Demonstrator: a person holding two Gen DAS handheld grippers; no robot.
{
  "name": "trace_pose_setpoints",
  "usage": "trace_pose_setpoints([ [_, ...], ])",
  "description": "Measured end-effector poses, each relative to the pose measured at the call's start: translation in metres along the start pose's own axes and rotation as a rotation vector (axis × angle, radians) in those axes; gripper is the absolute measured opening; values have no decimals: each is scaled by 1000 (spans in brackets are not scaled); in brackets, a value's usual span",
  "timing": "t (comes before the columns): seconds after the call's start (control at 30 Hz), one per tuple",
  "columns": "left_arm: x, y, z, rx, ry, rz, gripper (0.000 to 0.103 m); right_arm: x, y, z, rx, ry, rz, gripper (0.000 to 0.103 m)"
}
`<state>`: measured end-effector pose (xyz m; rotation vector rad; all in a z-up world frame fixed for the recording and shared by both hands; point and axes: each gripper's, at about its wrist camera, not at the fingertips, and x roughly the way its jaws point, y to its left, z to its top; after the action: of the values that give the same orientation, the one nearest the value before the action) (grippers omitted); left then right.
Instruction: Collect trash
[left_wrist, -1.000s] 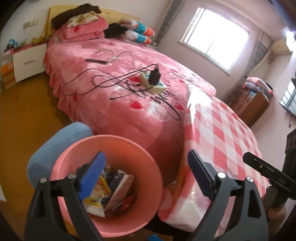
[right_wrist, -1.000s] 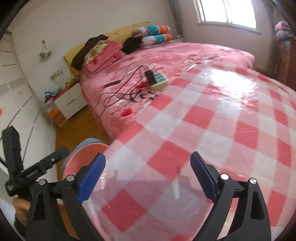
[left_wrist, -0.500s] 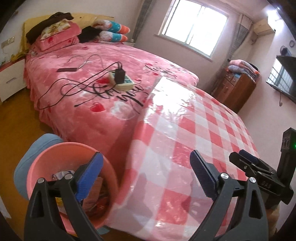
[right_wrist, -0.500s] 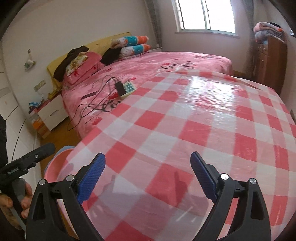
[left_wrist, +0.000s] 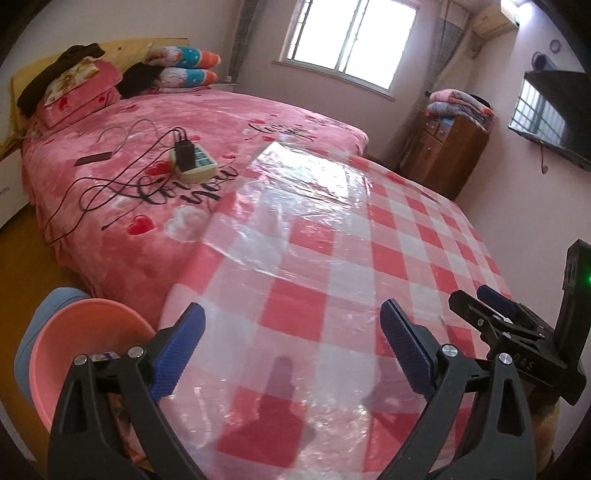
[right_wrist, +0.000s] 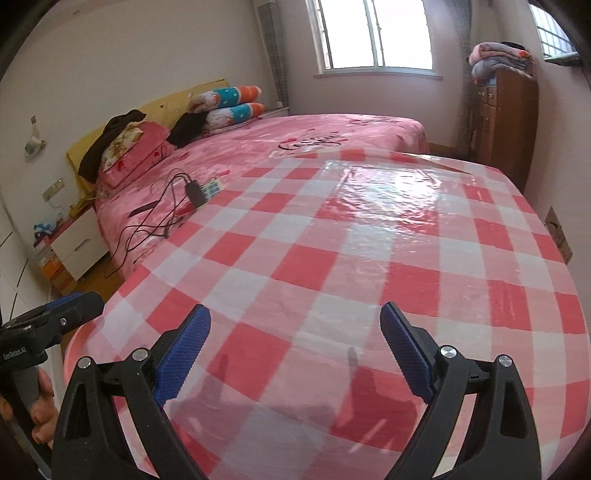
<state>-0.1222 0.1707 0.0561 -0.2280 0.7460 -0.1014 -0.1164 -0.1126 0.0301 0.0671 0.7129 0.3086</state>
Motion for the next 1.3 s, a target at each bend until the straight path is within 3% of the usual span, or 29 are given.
trace_pose_setpoints([
  [0.9,50,-110,2,140,39,-59,96,-36,-97,-10,88,-94,-195,92],
  [1.3,60,-149,4,191,33,-68,96,-49,-120,-15,104,-124,-251,92],
])
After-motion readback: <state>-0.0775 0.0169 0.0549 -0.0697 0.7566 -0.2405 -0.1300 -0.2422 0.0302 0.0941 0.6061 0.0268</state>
